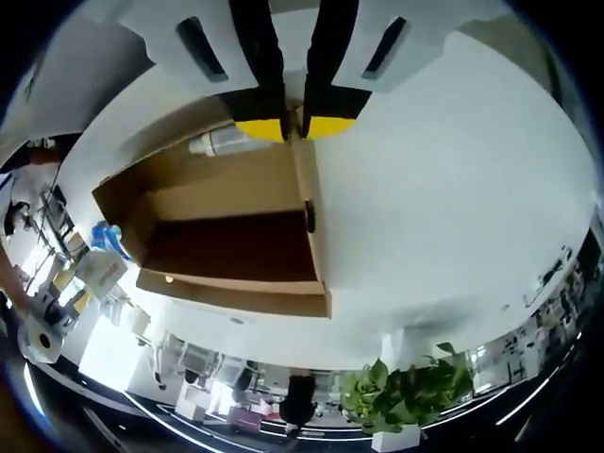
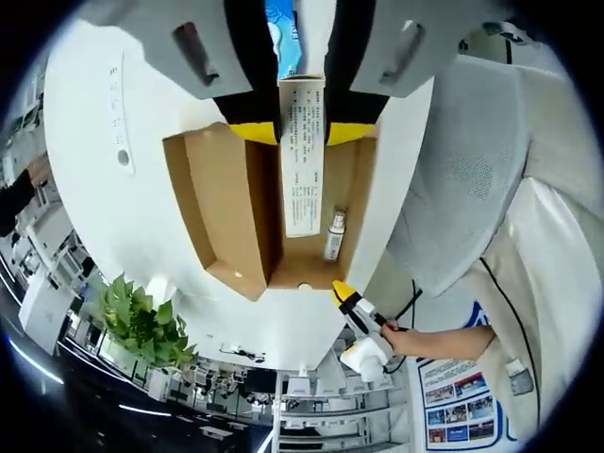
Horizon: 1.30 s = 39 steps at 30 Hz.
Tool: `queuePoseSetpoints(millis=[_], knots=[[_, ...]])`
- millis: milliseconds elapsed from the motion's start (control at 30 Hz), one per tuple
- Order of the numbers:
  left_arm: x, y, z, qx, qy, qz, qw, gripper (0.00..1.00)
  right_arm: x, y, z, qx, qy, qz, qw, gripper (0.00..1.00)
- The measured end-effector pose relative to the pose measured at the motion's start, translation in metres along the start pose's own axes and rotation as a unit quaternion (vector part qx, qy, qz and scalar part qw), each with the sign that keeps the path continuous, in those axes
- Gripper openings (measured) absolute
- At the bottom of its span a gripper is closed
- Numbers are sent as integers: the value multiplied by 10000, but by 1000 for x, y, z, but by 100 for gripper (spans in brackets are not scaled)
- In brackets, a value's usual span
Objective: Operate the shoe box by opening the lid, removing the specified soft item, and placing it in the target area until the item is outside and the box remains undamaged.
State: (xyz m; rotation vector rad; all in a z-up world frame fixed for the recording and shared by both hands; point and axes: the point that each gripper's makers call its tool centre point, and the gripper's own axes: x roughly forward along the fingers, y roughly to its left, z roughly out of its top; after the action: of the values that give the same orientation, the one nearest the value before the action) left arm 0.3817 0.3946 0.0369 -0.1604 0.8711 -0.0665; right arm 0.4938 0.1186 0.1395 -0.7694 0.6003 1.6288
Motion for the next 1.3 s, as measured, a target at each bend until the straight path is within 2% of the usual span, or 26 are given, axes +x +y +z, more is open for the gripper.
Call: queuePoseSetpoints(millis=[600,1067,1300], knots=[[0,0,1,-5,43,-5,10000,4,-35,-27,-30,79,95,-285,9995,14],[-1,0,1,-47,45,-4,10000,4,-47,-47,-59,212,288,-465,9983,14],[-1,0,1,-36,68,-28,10000,4,-51,-59,-80,285,498,-521,9970,14]])
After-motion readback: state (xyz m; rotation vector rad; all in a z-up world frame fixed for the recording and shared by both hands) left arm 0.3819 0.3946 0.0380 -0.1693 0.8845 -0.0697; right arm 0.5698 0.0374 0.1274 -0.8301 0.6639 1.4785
